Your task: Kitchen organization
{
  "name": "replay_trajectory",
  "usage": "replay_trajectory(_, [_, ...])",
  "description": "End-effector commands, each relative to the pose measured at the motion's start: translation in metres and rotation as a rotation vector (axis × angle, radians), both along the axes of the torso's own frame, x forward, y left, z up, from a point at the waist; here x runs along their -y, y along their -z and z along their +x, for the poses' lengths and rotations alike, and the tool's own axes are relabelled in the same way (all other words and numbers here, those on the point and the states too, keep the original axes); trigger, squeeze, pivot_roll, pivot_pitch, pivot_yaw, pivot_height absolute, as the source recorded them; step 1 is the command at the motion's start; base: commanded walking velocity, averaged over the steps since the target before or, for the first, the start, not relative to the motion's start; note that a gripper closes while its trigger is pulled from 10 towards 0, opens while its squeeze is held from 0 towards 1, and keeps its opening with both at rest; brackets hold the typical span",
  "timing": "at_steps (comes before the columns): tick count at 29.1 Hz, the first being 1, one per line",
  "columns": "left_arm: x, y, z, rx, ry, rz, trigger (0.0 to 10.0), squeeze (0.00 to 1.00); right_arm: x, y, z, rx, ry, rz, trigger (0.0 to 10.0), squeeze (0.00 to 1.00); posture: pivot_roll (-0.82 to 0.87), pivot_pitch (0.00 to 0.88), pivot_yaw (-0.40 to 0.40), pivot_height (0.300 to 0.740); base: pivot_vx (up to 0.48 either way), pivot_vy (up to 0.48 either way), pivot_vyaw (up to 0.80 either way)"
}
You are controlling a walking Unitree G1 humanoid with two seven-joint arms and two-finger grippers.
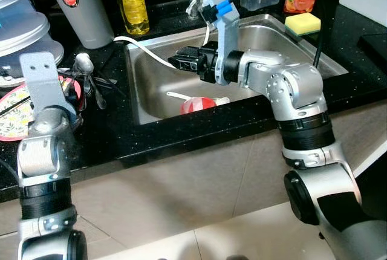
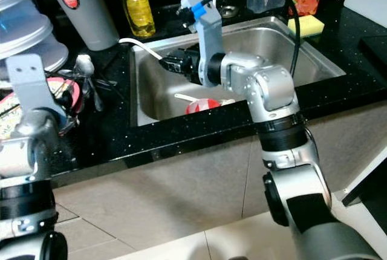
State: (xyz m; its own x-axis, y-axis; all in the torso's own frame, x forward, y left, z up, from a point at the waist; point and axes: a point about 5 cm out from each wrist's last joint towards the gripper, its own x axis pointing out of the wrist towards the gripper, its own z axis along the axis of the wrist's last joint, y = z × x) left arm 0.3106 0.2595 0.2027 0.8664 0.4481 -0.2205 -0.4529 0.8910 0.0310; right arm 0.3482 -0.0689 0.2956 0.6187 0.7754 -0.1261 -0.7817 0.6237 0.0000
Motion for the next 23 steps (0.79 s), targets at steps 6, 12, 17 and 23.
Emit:
replay_trajectory(6, [0.0, 0.005, 0.012, -0.025, 0.1, -0.138, 10.0, 1.0, -0.004, -0.004, -0.002, 0.023, 0.011, 0.025, 10.0, 0.0, -0.09, 0.0, 0.118, 0.74, 0.0, 0.0, 0.0])
replay_trajectory(12, [0.011, 0.012, 0.02, -0.048, 0.154, -0.208, 10.0, 0.0, -0.002, -0.003, -0.003, 0.017, 0.029, 0.035, 10.0, 0.0, -0.09, 0.0, 0.119, 0.74, 0.0, 0.0, 0.0])
replay_trajectory(17, [0.004, 0.024, 0.015, -0.077, 0.061, -0.263, 10.0, 0.0, -0.002, -0.002, -0.004, 0.014, 0.026, 0.035, 10.0, 0.0, -0.09, 0.0, 0.115, 0.74, 0.0, 0.0, 0.0])
replay_trajectory(23, [0.004, 0.034, 0.009, -0.088, 0.028, -0.376, 10.0, 0.0, -0.004, -0.002, -0.003, 0.009, 0.025, 0.036, 10.0, 0.0, -0.07, 0.0, 0.105, 0.74, 0.0, 0.0, 0.0])
